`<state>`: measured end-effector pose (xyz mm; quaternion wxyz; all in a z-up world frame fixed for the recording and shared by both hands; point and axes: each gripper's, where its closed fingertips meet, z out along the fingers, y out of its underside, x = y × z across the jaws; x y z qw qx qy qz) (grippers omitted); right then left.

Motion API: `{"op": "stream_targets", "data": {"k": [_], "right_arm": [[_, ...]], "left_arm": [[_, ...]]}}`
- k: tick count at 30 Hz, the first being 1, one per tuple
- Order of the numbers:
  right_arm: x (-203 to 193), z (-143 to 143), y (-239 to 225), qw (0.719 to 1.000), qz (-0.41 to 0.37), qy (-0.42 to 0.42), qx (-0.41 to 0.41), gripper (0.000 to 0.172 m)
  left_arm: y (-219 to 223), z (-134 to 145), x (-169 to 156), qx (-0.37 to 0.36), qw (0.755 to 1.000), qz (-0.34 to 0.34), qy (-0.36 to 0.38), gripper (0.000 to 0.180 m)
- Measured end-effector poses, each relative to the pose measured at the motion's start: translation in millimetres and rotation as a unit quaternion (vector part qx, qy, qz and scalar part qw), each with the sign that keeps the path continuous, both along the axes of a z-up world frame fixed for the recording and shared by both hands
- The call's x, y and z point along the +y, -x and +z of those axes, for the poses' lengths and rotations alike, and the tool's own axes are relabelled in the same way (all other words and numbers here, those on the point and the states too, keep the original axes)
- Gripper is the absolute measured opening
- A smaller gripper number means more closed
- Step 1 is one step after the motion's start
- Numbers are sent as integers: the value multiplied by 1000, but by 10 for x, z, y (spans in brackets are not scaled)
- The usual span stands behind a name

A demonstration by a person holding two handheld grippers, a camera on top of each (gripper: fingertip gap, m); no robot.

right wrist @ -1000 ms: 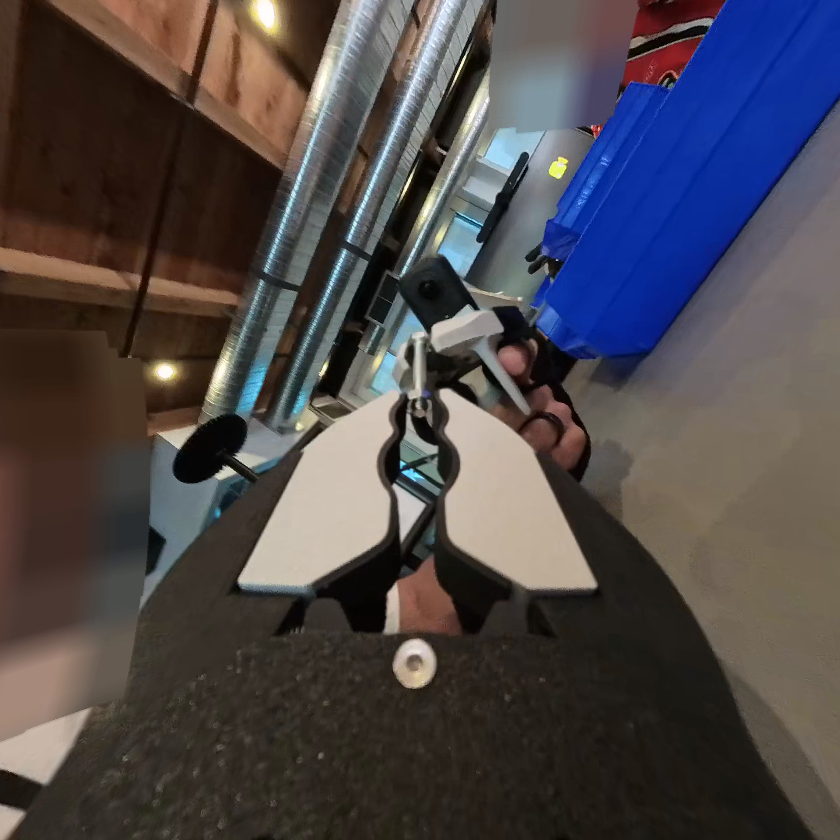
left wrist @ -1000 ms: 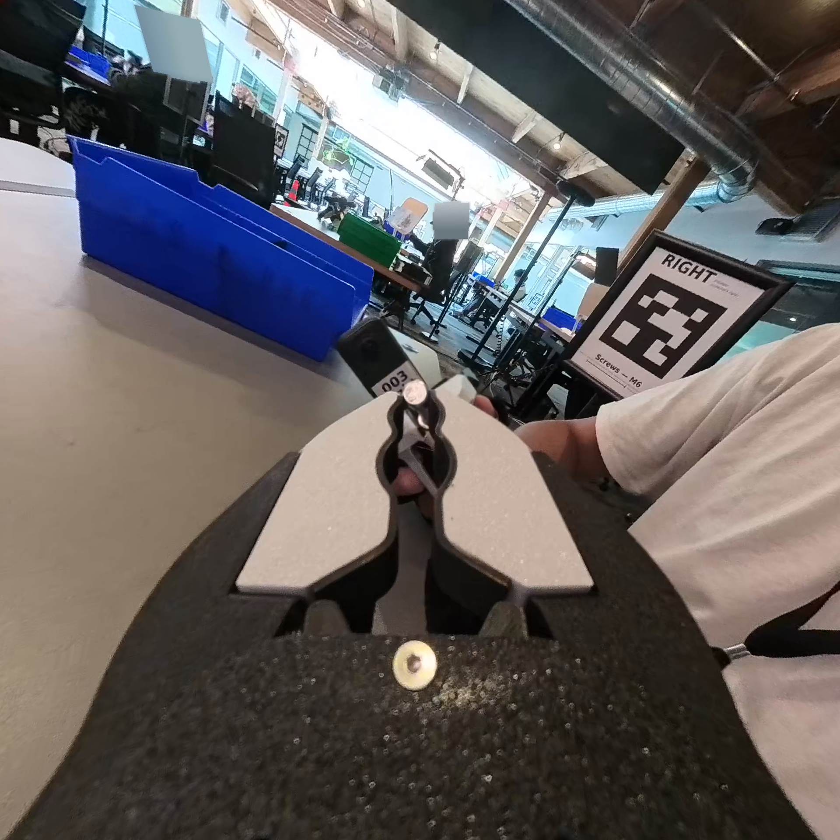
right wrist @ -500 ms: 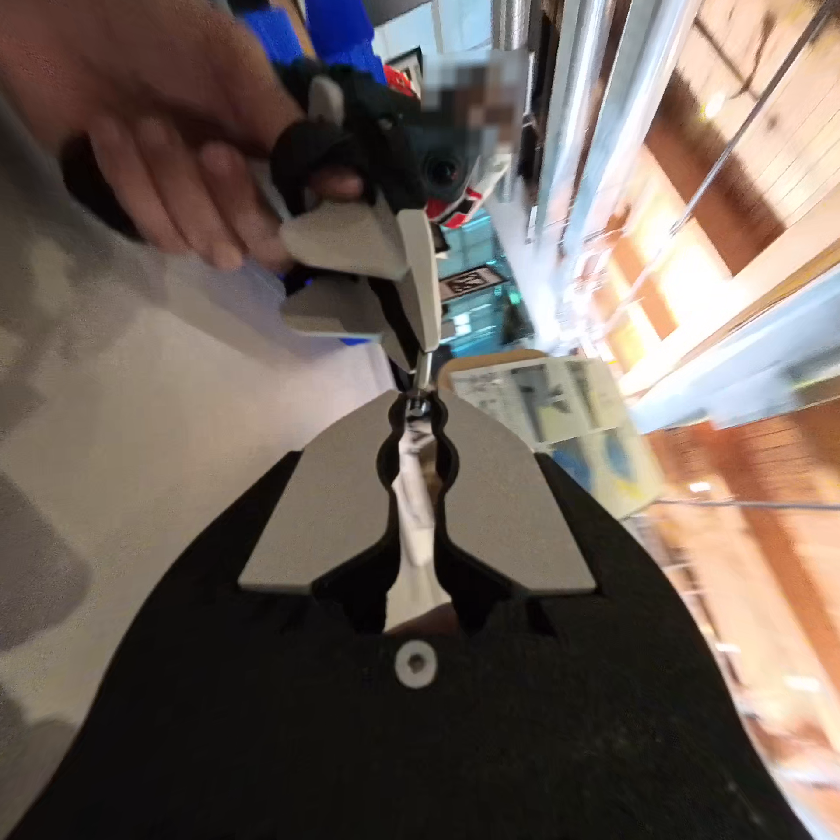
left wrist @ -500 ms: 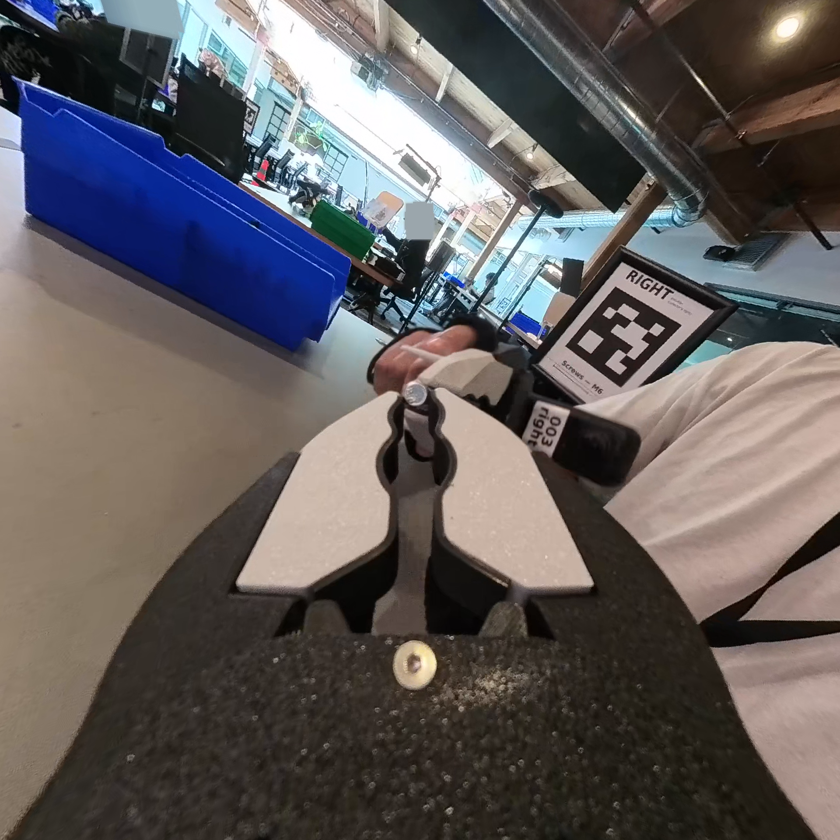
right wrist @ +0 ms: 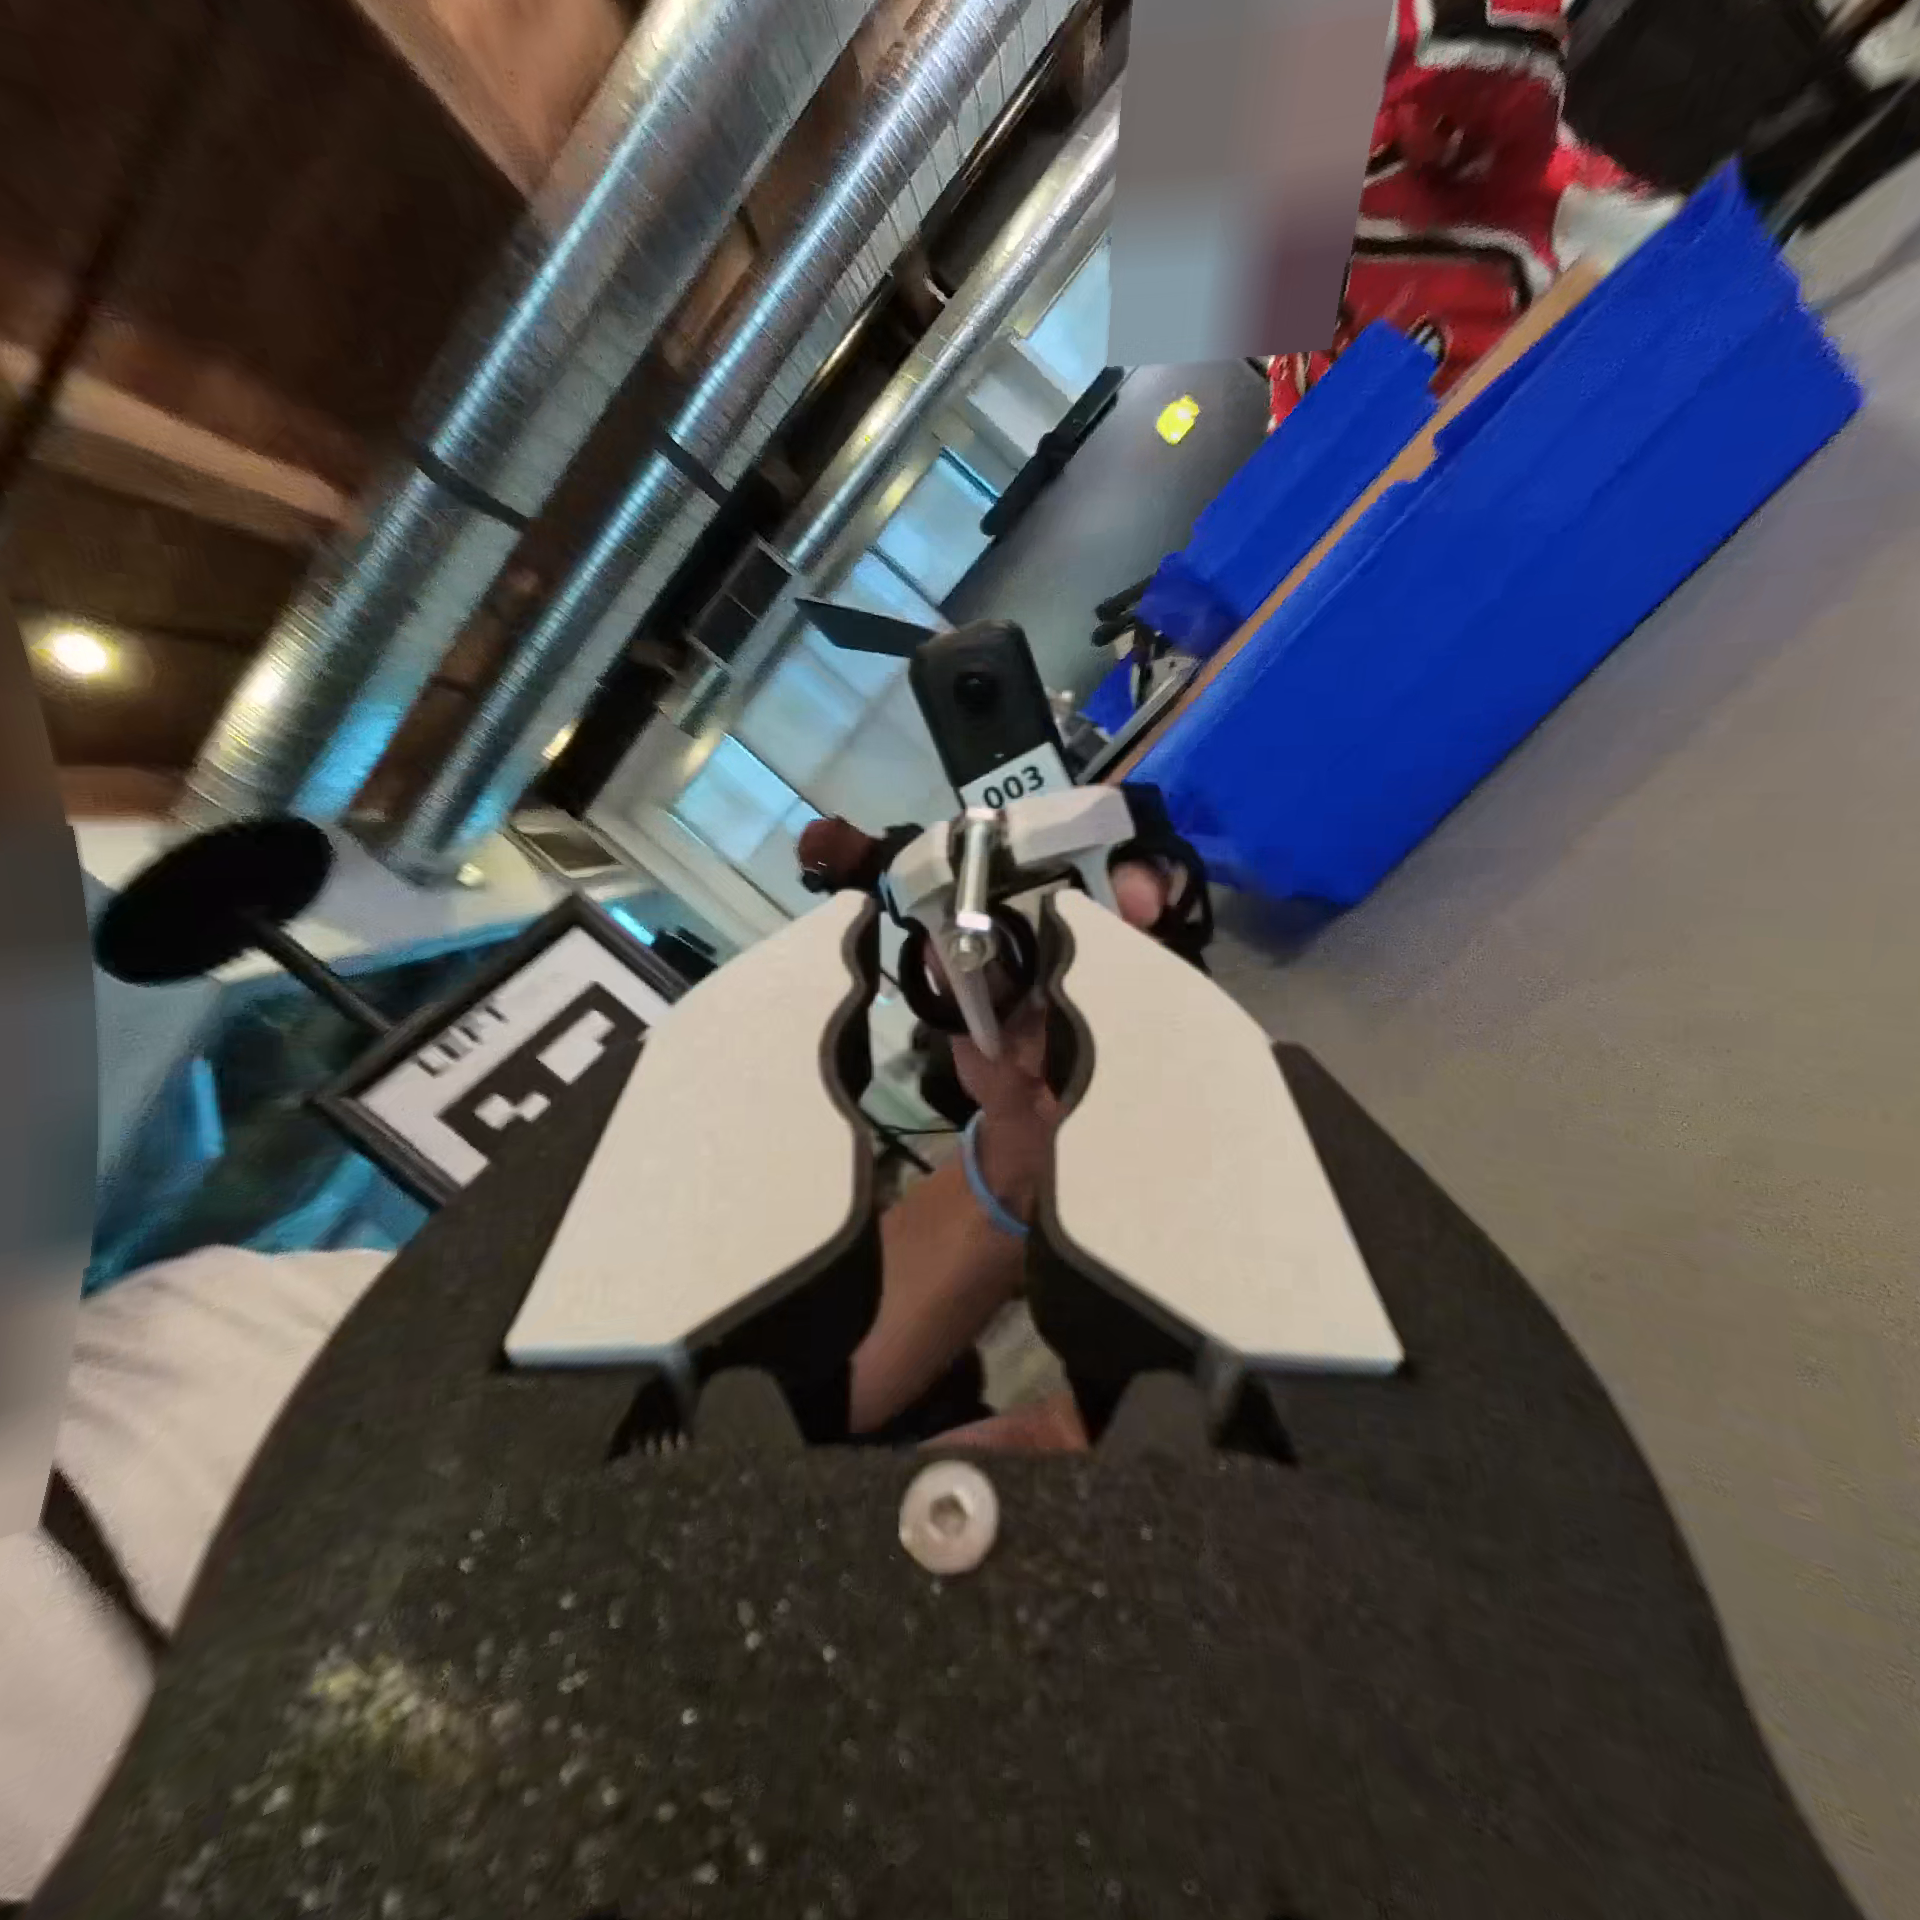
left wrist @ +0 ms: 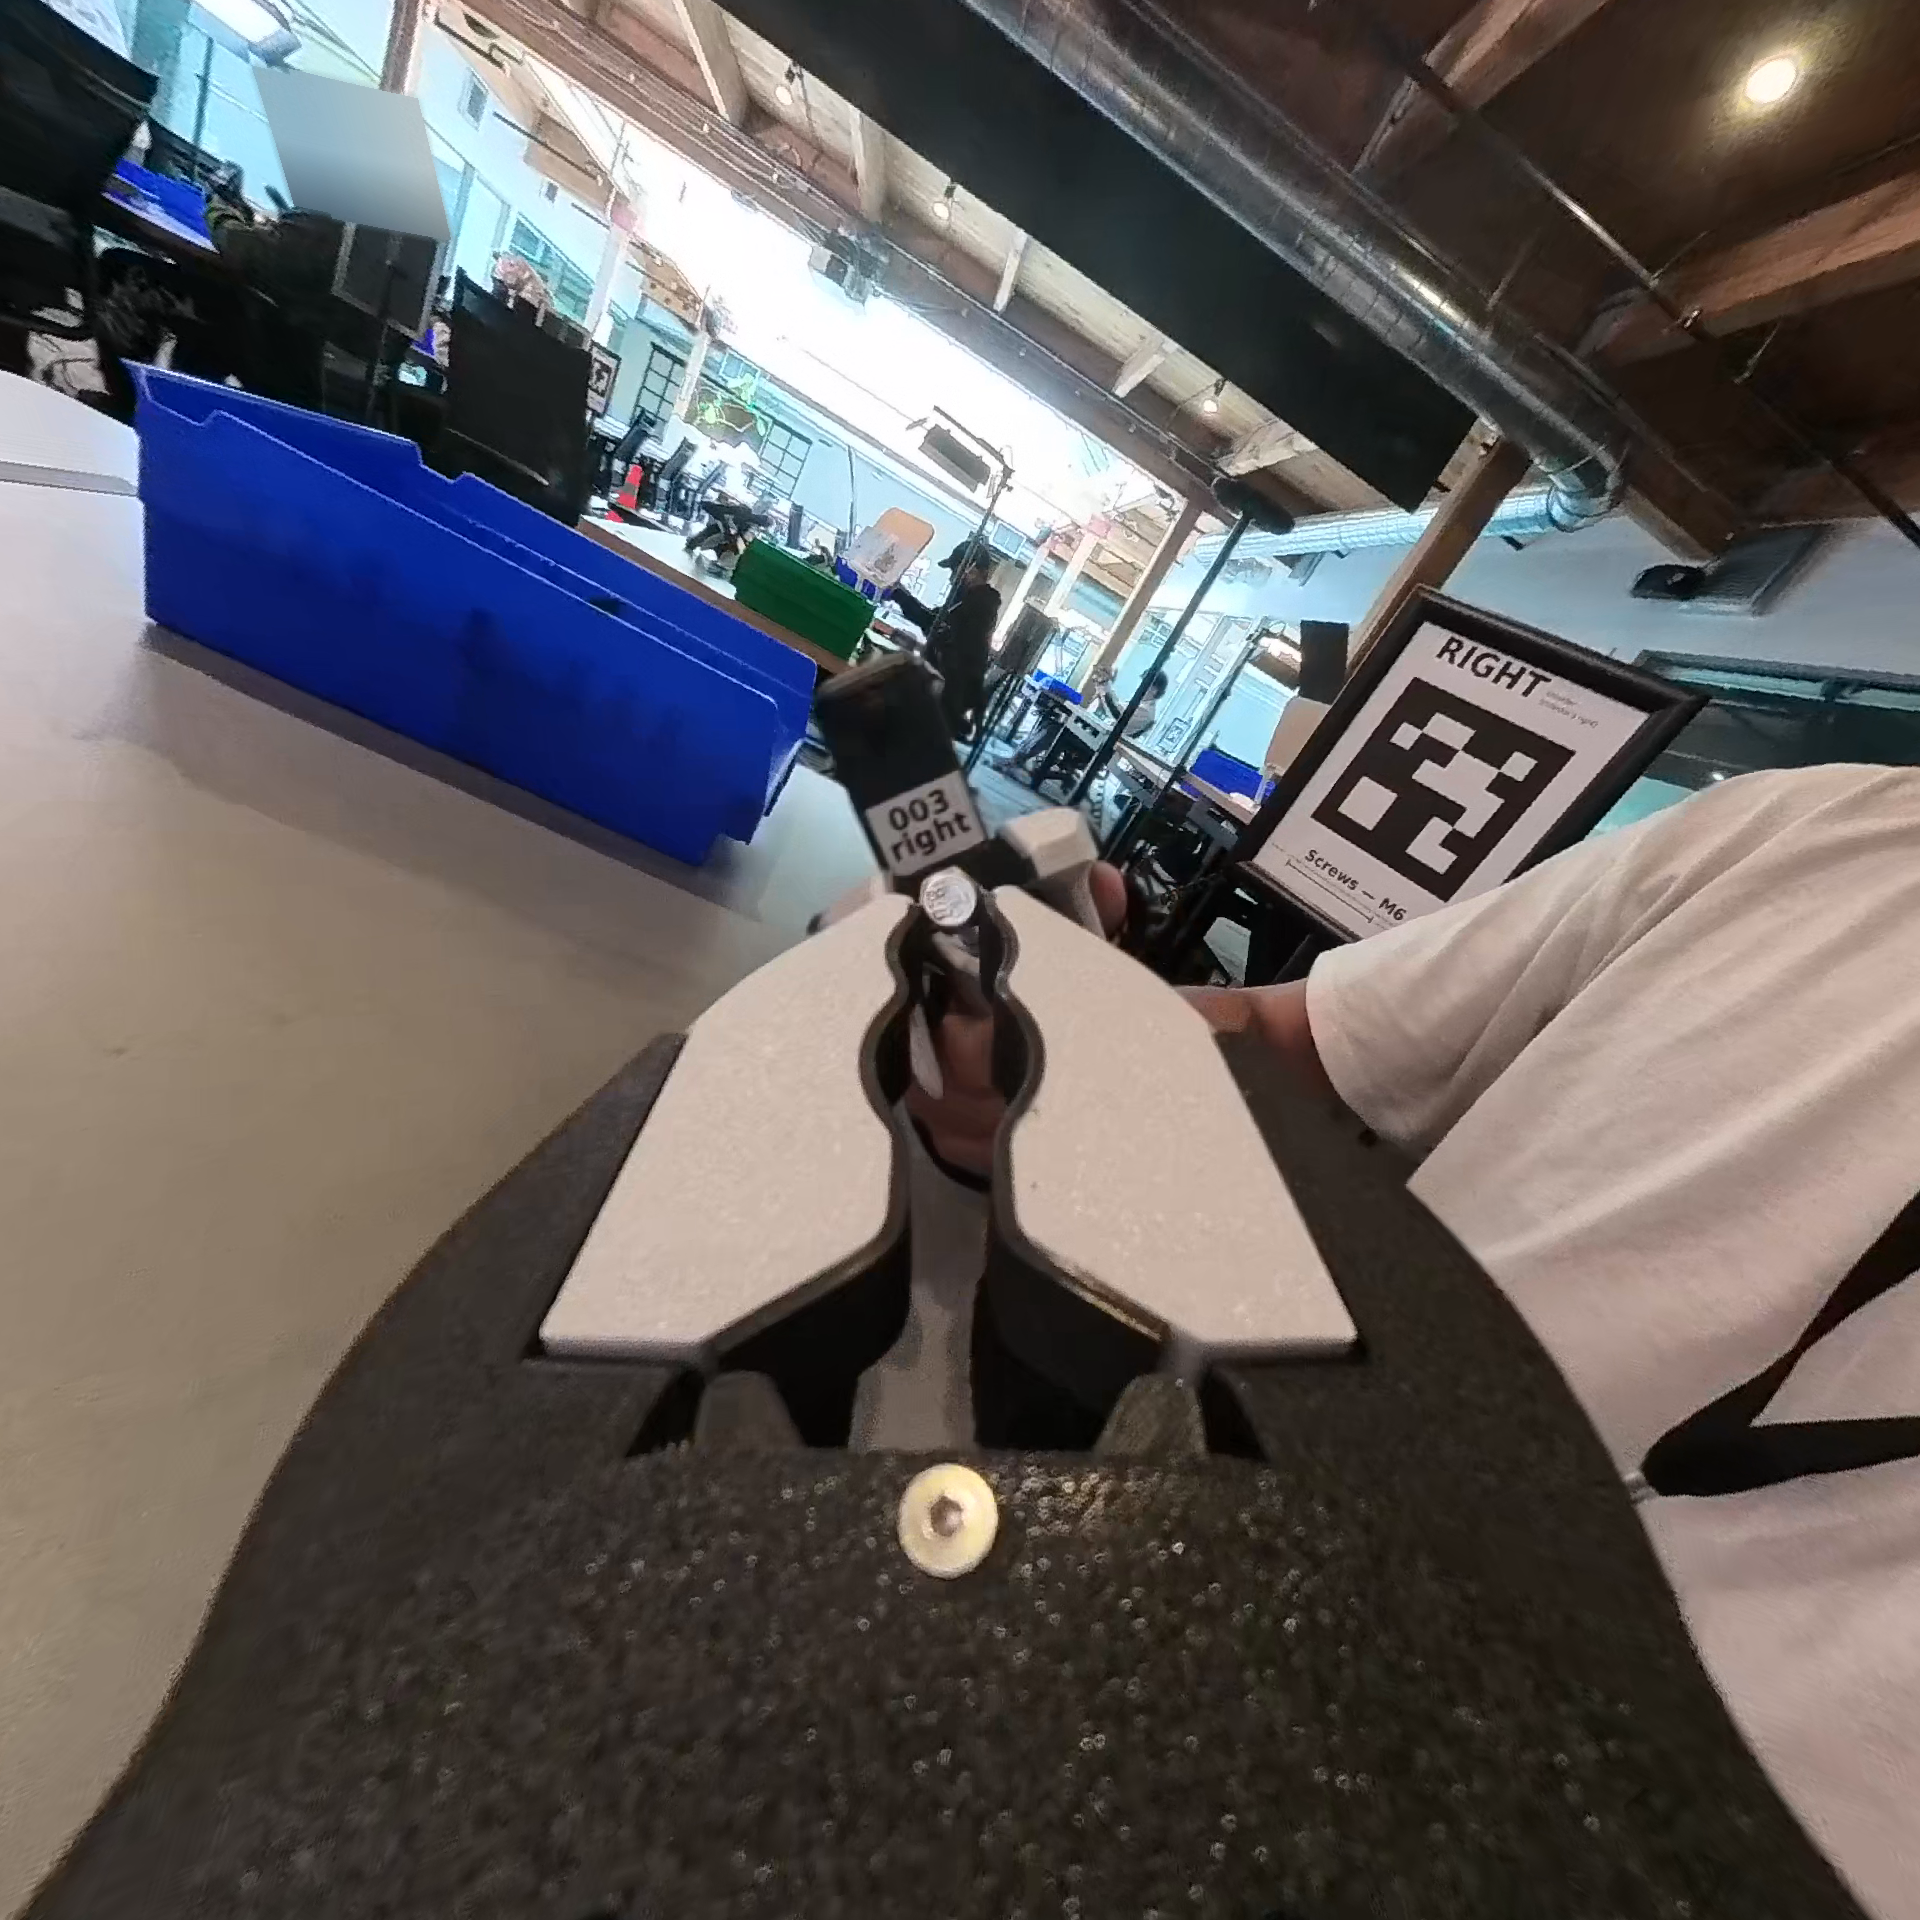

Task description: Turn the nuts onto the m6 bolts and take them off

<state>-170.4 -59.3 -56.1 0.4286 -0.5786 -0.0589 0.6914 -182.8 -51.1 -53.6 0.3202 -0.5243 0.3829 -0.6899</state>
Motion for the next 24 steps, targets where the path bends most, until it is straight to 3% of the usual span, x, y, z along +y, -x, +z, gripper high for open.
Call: {"op": "stream_targets", "data": {"k": [3,4,7,9,10,11,13,15,17,18,19,20,22,23,24], "right_arm": [[-31,-77,108,1000,17,13,4,24],[-39,-79,125,1000,17,6,0,11],[-27,-114,160,995,-18,-55,-85,11],[5,-120,137,966,-82,-152,-194,10],[17,-113,126,936,-113,-212,-256,10],[32,-90,106,896,-146,-275,-316,10],[51,-64,85,775,-199,-408,-439,10],[74,-60,74,603,-244,-532,-542,10],[118,-76,59,395,-270,-631,-611,10],[142,-77,44,304,-278,-664,-624,10],[160,-66,35,265,-283,-677,-626,10],[165,-59,34,280,-282,-674,-623,11],[118,-20,48,346,-284,-661,-603,13],[66,22,66,402,-288,-647,-580,21],[8,48,90,481,-275,-622,-554,25]], "left_arm": [[-16,-20,-7,7,1000,0,-3,9],[-23,-28,-10,10,1000,-1,-3,9],[-10,-29,9,9,1000,-1,5,9],[-11,-34,15,9,1000,-3,12,10],[-9,-27,13,7,1000,-6,16,10],[-7,-20,11,4,1000,-9,19,9],[-2,-2,4,-2,1000,-15,25,9],[6,3,8,-4,999,-16,28,9],[6,-20,33,3,999,-10,30,9],[3,-36,49,8,999,-5,31,9],[3,-40,61,9,999,-1,31,9],[4,-37,66,8,1000,0,30,9],[8,-21,51,4,1000,-4,28,9],[11,-17,52,3,1000,-1,25,9],[16,-11,53,1,1000,2,22,9]]}}
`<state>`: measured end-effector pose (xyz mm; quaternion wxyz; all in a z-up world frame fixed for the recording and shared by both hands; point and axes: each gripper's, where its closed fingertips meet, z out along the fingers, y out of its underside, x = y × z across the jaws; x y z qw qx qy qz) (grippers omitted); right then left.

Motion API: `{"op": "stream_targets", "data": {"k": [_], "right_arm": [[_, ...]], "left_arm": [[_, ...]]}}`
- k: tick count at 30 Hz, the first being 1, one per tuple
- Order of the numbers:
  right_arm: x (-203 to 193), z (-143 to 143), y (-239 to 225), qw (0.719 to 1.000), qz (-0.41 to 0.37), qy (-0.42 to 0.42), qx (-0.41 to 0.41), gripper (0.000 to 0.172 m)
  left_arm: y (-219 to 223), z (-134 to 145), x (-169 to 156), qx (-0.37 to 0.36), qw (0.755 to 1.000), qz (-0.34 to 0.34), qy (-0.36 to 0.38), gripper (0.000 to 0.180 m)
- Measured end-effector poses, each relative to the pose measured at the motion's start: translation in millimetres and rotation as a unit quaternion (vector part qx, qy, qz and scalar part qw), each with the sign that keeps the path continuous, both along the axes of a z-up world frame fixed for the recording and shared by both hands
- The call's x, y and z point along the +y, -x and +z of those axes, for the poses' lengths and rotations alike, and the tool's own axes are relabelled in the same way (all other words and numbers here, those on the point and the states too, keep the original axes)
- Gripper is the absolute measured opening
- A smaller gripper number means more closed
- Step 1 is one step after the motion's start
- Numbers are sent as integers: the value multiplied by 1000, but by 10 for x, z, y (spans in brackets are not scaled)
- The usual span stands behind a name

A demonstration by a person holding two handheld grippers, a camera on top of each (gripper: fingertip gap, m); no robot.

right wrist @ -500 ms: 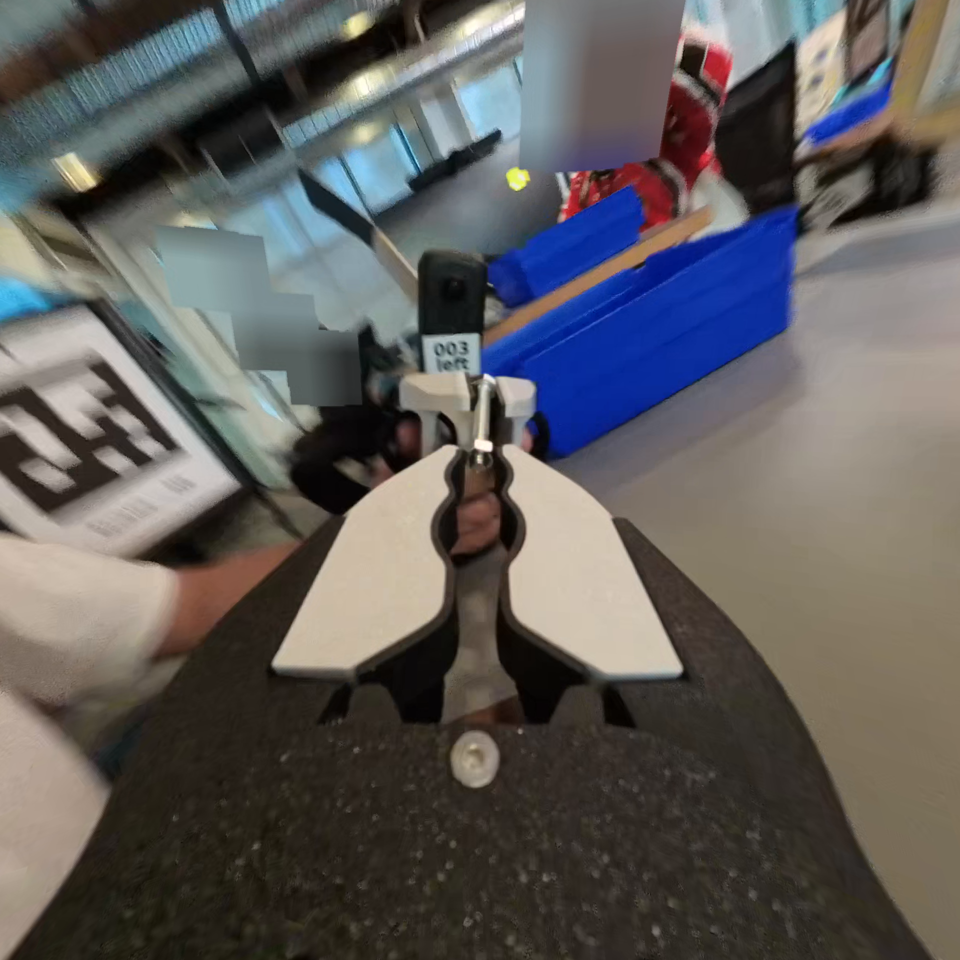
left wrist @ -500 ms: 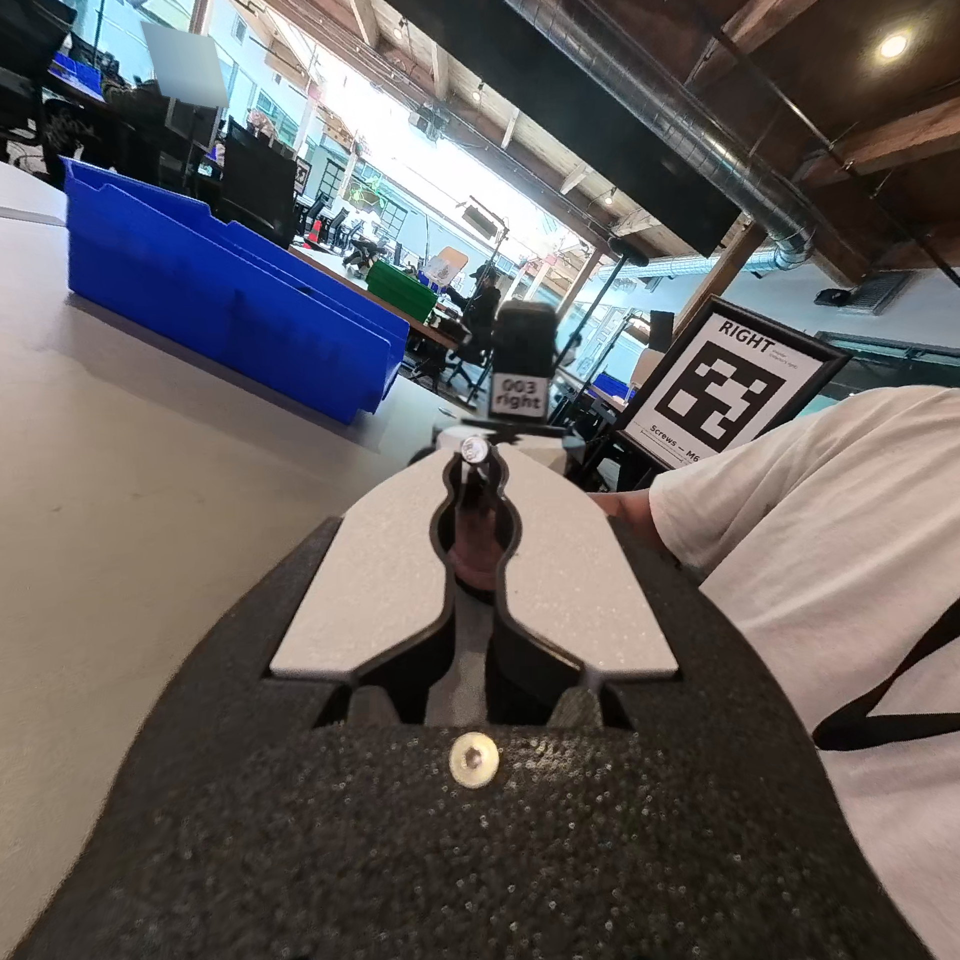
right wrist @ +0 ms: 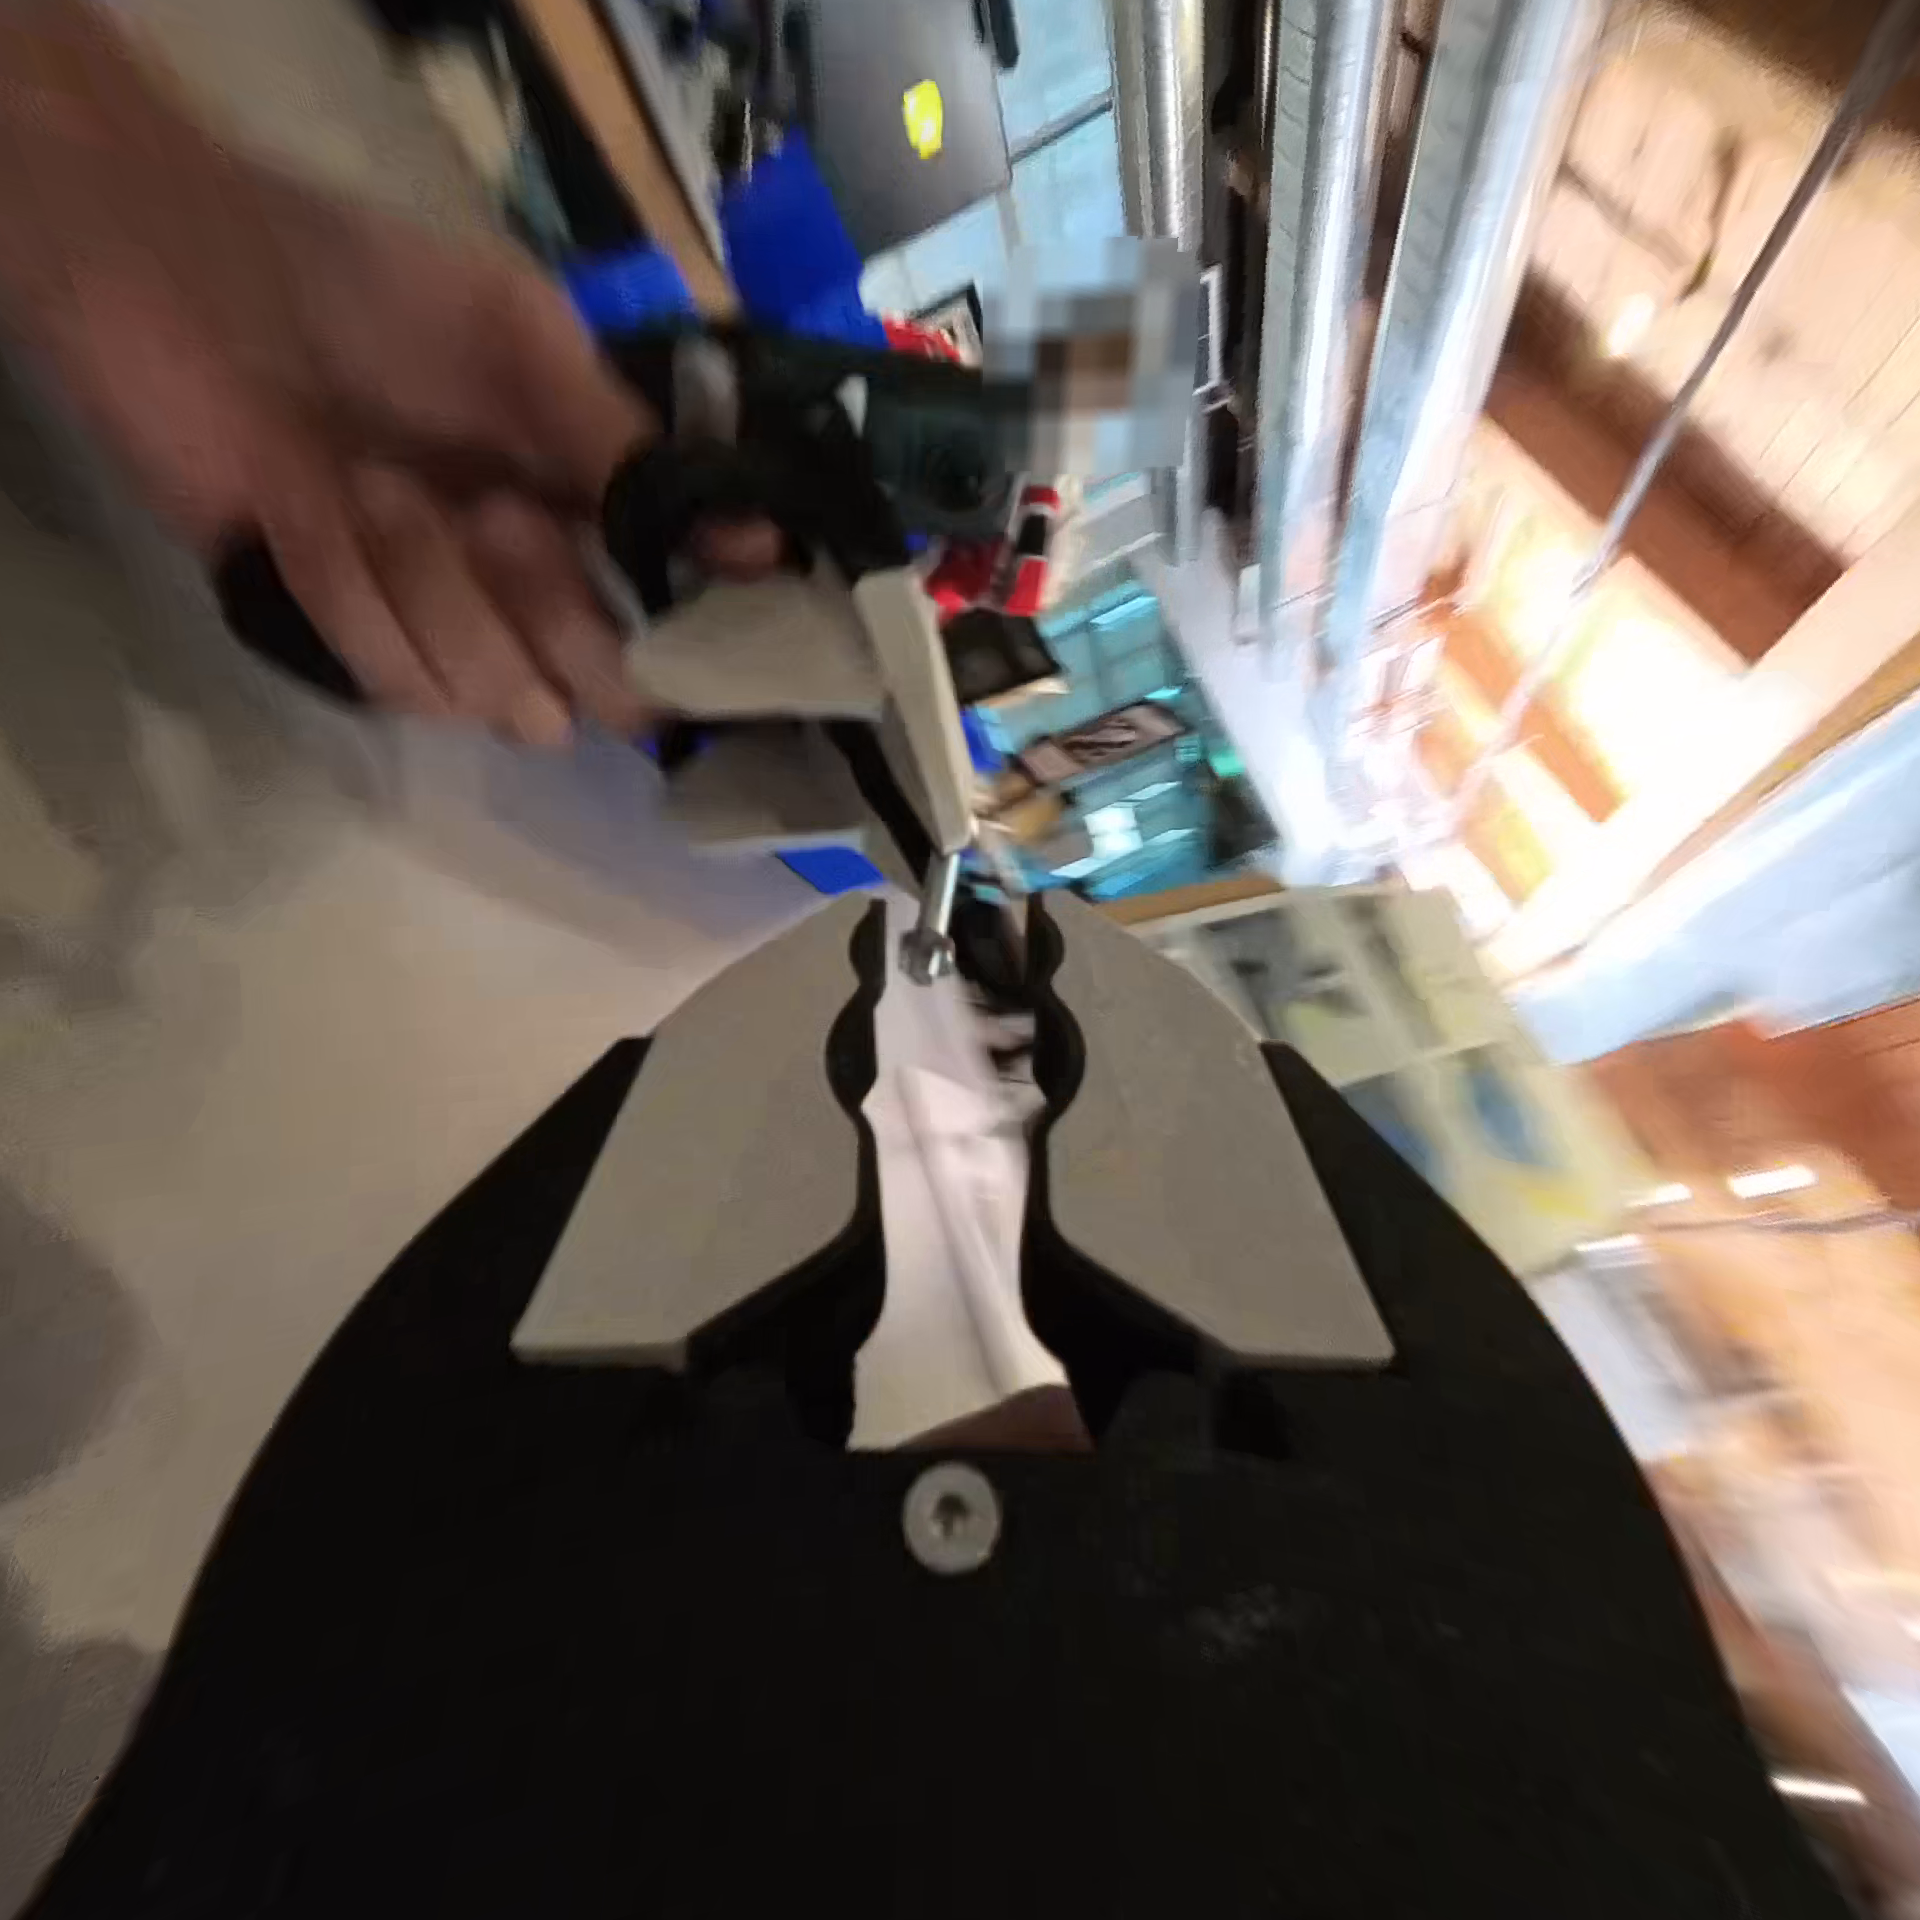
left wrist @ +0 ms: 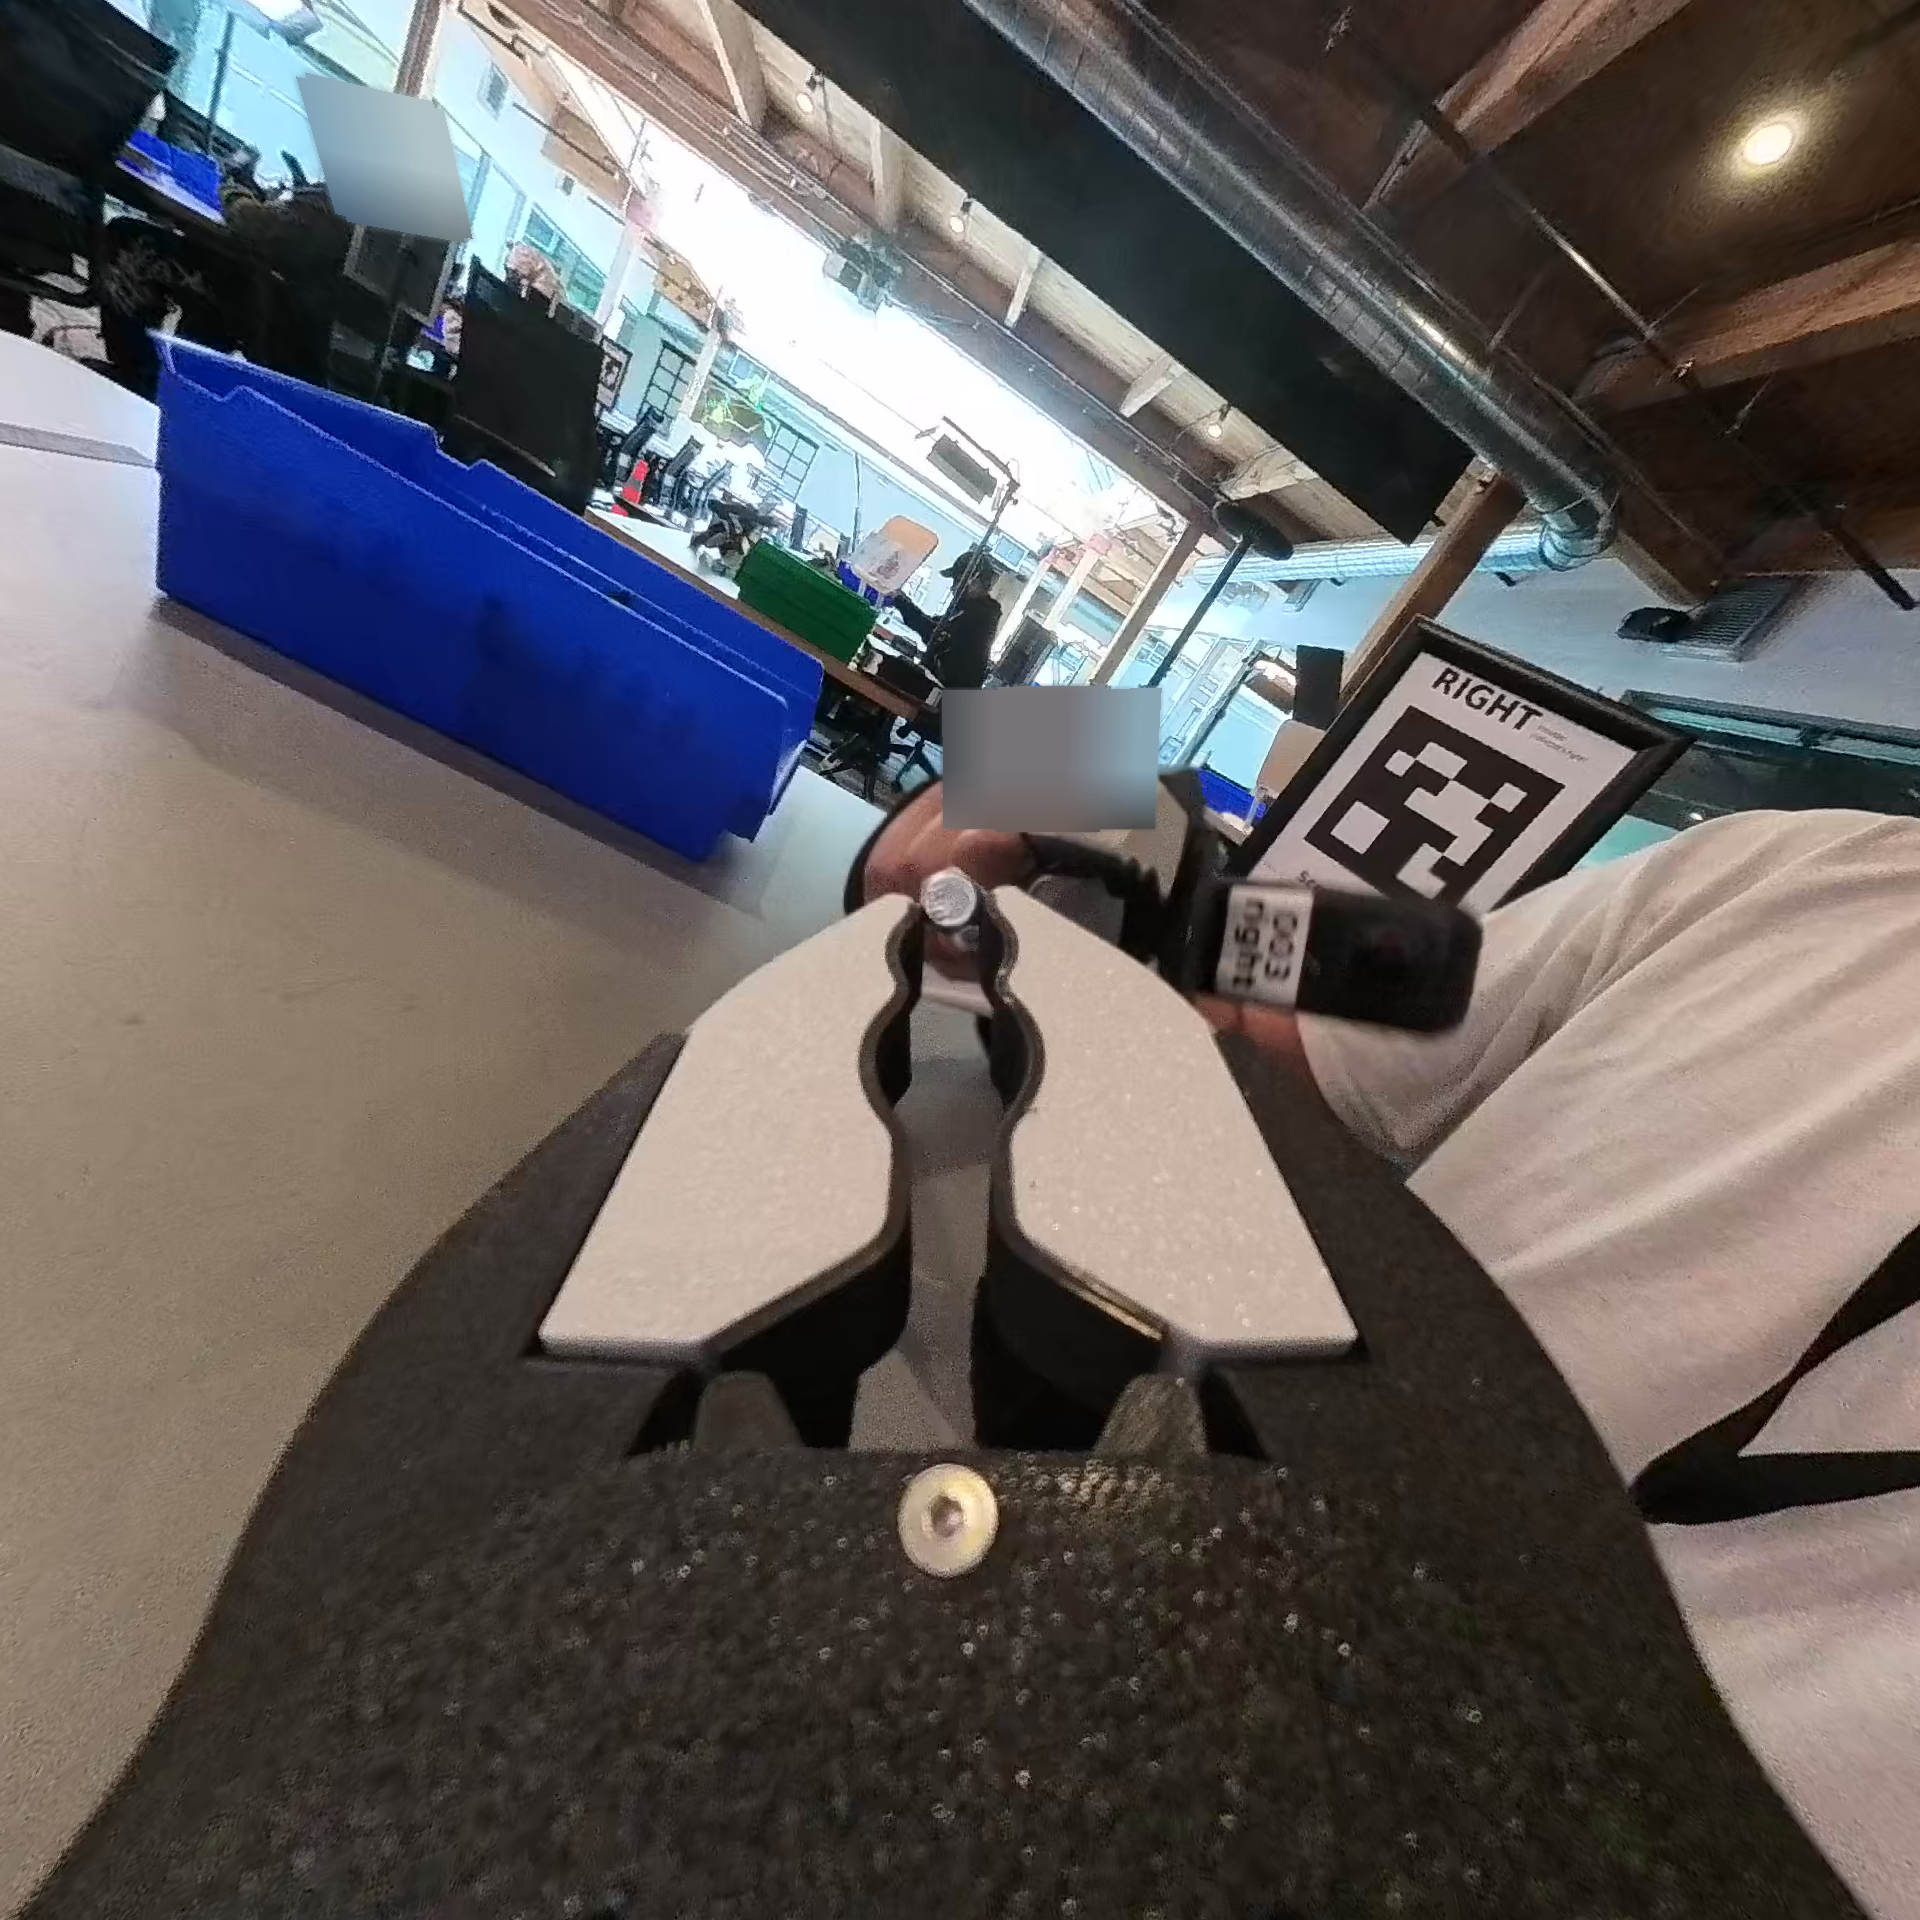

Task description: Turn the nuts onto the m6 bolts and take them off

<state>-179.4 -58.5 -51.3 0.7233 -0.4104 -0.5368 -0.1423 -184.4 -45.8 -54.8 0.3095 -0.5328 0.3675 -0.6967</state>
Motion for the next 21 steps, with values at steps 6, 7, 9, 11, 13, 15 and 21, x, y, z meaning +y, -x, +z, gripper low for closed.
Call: {"op": "stream_targets", "data": {"k": [6,7,9,11,13,15,21], "right_arm": [[58,29,-41,737,182,495,424,35],[81,16,-50,664,211,545,467,35],[137,-49,-63,568,234,597,517,33],[150,-106,-31,516,246,622,536,32],[168,-132,1,483,256,634,547,29],[211,-94,-52,479,268,614,567,10],[193,-57,-29,714,197,506,442,10]], "left_arm": [[47,68,43,-19,1000,18,-10,9],[41,61,56,-15,999,25,-16,9],[23,43,82,-7,999,39,-27,9],[7,23,117,1,998,53,-34,9],[-10,6,132,7,998,57,-34,9],[-31,-22,134,16,998,55,-33,9],[-15,9,132,3,999,32,3,9]]}}
